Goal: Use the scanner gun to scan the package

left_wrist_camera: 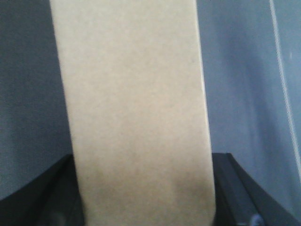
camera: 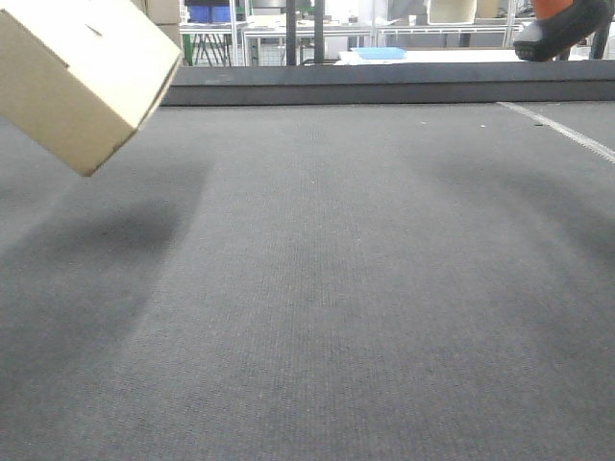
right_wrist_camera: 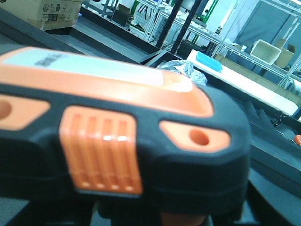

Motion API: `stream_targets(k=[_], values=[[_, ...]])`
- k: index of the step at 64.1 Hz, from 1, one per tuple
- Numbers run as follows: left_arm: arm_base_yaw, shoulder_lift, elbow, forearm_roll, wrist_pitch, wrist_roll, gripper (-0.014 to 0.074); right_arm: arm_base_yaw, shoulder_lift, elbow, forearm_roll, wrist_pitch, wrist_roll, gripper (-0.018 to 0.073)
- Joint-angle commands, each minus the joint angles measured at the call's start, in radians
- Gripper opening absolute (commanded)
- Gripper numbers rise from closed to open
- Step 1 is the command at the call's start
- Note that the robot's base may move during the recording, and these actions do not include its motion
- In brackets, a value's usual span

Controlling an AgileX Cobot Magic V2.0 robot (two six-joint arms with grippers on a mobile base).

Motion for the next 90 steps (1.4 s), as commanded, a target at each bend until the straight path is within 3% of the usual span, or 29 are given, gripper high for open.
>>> stream_targets(k=[1, 10, 27, 90], values=[[-0.034, -0.008, -0.005, 0.003, -0.002, 0.0, -0.0111, -0.006, 0.013, -0.036, -0.006, -0.067, -0.011, -0.0154], [-0.068, -0.008, -0.005, 0.016, -0.002, -0.009, -0.0111, -0.006, 0.049, -0.07, -0.006, -0.067, -0.011, -0.0154], [-0.068, -0.008, -0.005, 0.016, -0.002, -0.011, -0.0111, -0.006, 0.071, -0.086, -0.006, -0.067, -0.099, -0.0154], [-0.068, -0.008, -0.005, 0.009, -0.002, -0.027, -0.0111, 0.016, 0.073, -0.086, 0.011, -0.067, -0.097, -0.0154]])
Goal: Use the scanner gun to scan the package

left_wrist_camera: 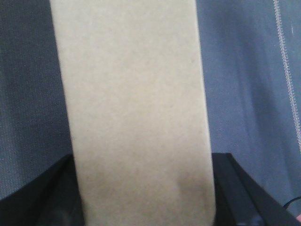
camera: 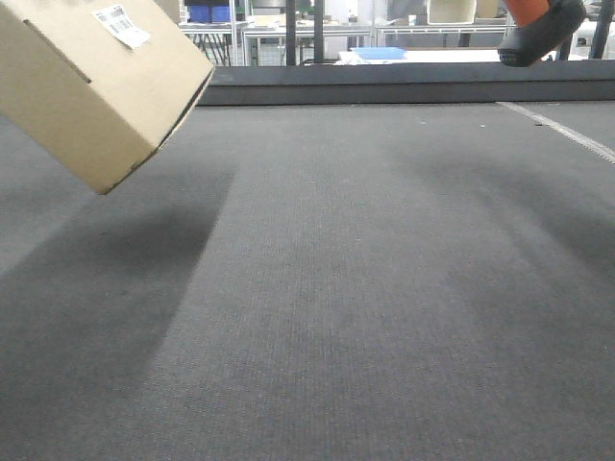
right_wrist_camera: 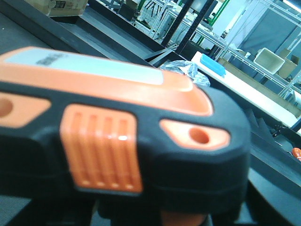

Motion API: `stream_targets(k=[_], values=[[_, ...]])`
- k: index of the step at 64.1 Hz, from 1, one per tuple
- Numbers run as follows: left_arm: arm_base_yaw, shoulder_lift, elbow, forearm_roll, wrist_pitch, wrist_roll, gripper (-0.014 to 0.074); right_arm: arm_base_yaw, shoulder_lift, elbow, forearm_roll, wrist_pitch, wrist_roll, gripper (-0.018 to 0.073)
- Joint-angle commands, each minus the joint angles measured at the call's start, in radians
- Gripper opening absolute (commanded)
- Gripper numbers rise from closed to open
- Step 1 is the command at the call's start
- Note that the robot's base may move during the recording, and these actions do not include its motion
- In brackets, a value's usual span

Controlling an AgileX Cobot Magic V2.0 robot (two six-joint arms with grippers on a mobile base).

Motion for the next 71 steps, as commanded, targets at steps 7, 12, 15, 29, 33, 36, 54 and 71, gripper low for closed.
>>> stream_targets(k=[7, 12, 15, 29, 33, 36, 54, 71], values=[[-0.004, -0.008, -0.005, -0.025, -0.006, -0.004, -0.0111, -0.001, -0.013, -0.018, 0.076, -0.069, -0.006, -0.0154], [-0.004, -0.008, -0.005, -0.025, -0.006, -0.004, -0.0111, -0.001, -0.022, -0.018, 0.151, -0.069, -0.006, -0.0154], [-0.004, -0.008, -0.005, -0.025, -0.006, -0.004, -0.0111, -0.001, -0.033, -0.018, 0.191, -0.069, -0.006, -0.0154], [-0.004, -0.008, -0.005, -0.025, -0.006, -0.004, -0.0111, -0.001, -0.116, 0.004, 0.469, -0.05, -0.006, -0.0154], [-0.004, -0.008, -0.005, -0.025, -0.006, -0.004, -0.0111, -0.001, -0.15, 0.035, 0.497, -0.05, 0.004, -0.0154], [-0.004, -0.008, -0.005, -0.025, -0.006, -0.004, -0.0111, -0.001, -0.164, 0.062, 0.498, -0.055, 0.024, -0.0154], [-0.004, -0.008, -0.005, -0.025, -0.006, -0.004, -0.0111, -0.001, -0.217, 0.265, 0.49, -0.157, 0.181, -0.016], [-0.004, -0.008, -0.005, -0.025, -0.006, -0.004, -0.0111, -0.001, -0.218, 0.425, 0.176, -0.33, 0.561, -0.0162]])
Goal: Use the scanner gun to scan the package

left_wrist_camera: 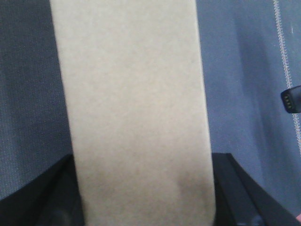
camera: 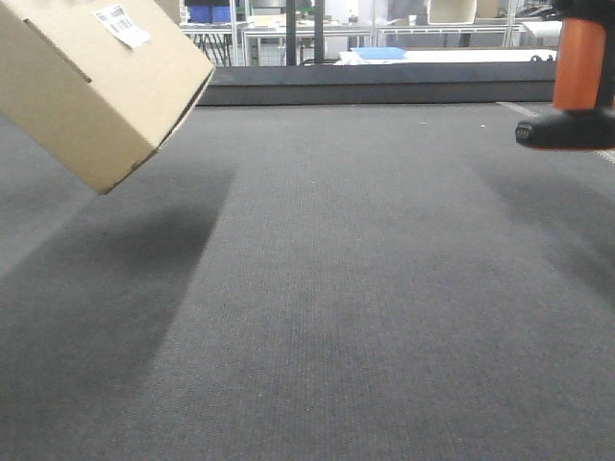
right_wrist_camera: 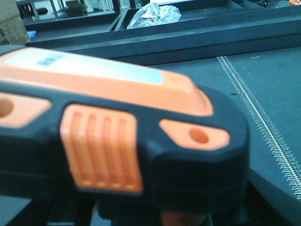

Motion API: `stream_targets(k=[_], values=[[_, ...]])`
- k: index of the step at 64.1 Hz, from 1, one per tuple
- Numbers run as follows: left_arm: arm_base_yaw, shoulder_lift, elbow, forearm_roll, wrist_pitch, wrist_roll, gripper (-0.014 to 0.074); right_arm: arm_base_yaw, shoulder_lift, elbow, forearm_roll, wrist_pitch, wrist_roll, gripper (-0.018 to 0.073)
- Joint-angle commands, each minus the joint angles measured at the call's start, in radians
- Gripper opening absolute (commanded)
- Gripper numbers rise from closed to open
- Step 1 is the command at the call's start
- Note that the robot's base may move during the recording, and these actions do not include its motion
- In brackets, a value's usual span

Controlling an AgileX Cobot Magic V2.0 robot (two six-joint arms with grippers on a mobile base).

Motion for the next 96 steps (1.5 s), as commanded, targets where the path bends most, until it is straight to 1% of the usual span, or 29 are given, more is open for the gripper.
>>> stream_targets(k=[1, 3, 7, 16, 29, 37, 42, 64, 96], values=[[-0.004, -0.008, -0.005, -0.023, -0.006, -0.004, -0.0111, -0.001, -0.022, 0.048, -0.176, -0.159, 0.148, -0.0162], [-0.004, -0.008, -0.005, -0.023, -0.006, -0.004, -0.0111, -0.001, -0.022, 0.065, -0.208, -0.19, 0.181, -0.0162], [-0.004, -0.008, -0.005, -0.023, -0.006, -0.004, -0.0111, -0.001, -0.022, 0.097, -0.237, -0.239, 0.194, -0.0162], [-0.004, -0.008, -0.005, -0.023, -0.006, -0.004, -0.0111, -0.001, -0.02, 0.154, -0.236, -0.343, 0.197, -0.0162], [-0.004, -0.008, -0.005, -0.023, -0.006, -0.004, -0.0111, -0.001, 0.051, 0.163, -0.265, -0.422, 0.197, -0.0162], [-0.004, -0.008, -0.005, -0.023, -0.006, -0.004, -0.0111, -0.001, 0.116, 0.163, -0.265, -0.495, 0.237, -0.0162], [-0.004, -0.008, -0.005, -0.023, -0.006, -0.004, -0.0111, -0.001, 0.158, 0.163, -0.265, -0.52, 0.242, -0.0162], [-0.004, -0.008, -0.005, -0.023, -0.006, -0.004, -0.0111, -0.001, 0.273, 0.163, -0.265, -0.527, 0.242, -0.0162], [-0.004, -0.008, -0.005, -0.023, -0.006, -0.004, -0.0111, -0.001, 0.283, 0.163, -0.265, -0.52, 0.242, -0.0162]])
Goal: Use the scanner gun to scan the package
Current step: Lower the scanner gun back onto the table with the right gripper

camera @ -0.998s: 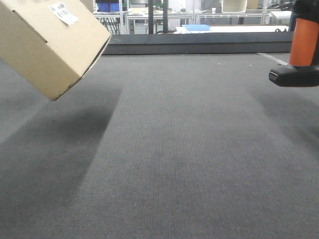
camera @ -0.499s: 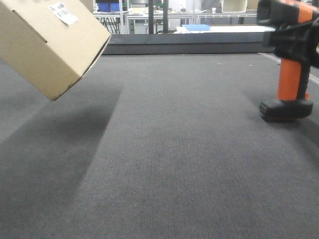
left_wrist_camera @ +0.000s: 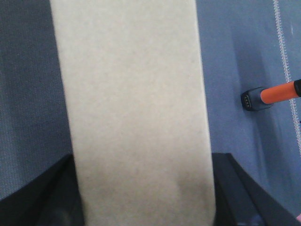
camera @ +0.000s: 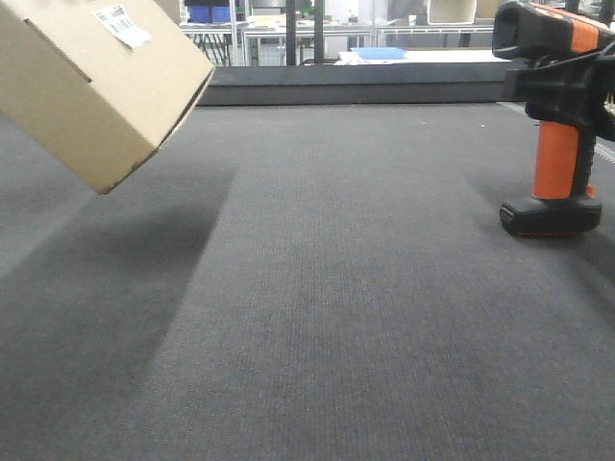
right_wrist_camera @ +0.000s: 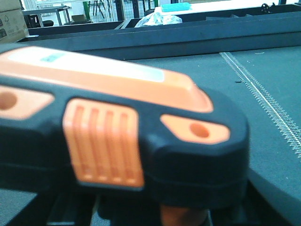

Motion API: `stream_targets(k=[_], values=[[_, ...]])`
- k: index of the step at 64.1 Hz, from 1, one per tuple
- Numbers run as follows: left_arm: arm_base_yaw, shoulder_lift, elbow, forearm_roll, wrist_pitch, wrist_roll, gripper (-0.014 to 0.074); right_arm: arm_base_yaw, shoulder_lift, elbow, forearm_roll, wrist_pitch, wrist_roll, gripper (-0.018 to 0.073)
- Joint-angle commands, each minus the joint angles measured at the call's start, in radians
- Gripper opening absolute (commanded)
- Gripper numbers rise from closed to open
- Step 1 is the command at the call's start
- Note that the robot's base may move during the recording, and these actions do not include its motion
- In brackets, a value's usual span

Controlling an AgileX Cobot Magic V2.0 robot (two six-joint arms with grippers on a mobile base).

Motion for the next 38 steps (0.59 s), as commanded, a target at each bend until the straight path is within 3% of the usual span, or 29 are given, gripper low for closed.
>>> stream_targets(k=[1, 13, 17, 22, 32, 36, 38], values=[[-0.004, -0.008, -0.005, -0.023, -0.006, -0.003, -0.0111, -0.001, -0.004, -0.003, -0.012, -0.045, -0.001, -0.0162], [-0.004, -0.008, -0.005, -0.023, -0.006, -0.003, -0.0111, -0.001, -0.01, -0.003, -0.015, -0.011, -0.001, -0.016], [-0.004, -0.008, -0.005, -0.023, -0.006, -0.003, -0.0111, -0.001, -0.01, -0.003, -0.014, -0.004, -0.001, -0.0109], [-0.004, -0.008, -0.005, -0.023, -0.006, -0.003, -0.0111, -0.001, -0.01, -0.003, -0.014, -0.002, -0.001, 0.0031], [-0.004, -0.008, -0.005, -0.023, -0.006, -0.003, -0.0111, -0.001, -0.01, -0.003, -0.014, 0.014, -0.001, 0.0453], [-0.004, -0.008, -0.005, -0.023, -0.006, -0.003, -0.0111, -0.001, -0.01, -0.003, -0.014, 0.031, -0.001, 0.0568], [-0.004, -0.008, -0.005, -0.023, -0.006, -0.003, -0.0111, -0.001, -0.01, -0.003, -0.014, 0.045, -0.001, 0.0571]])
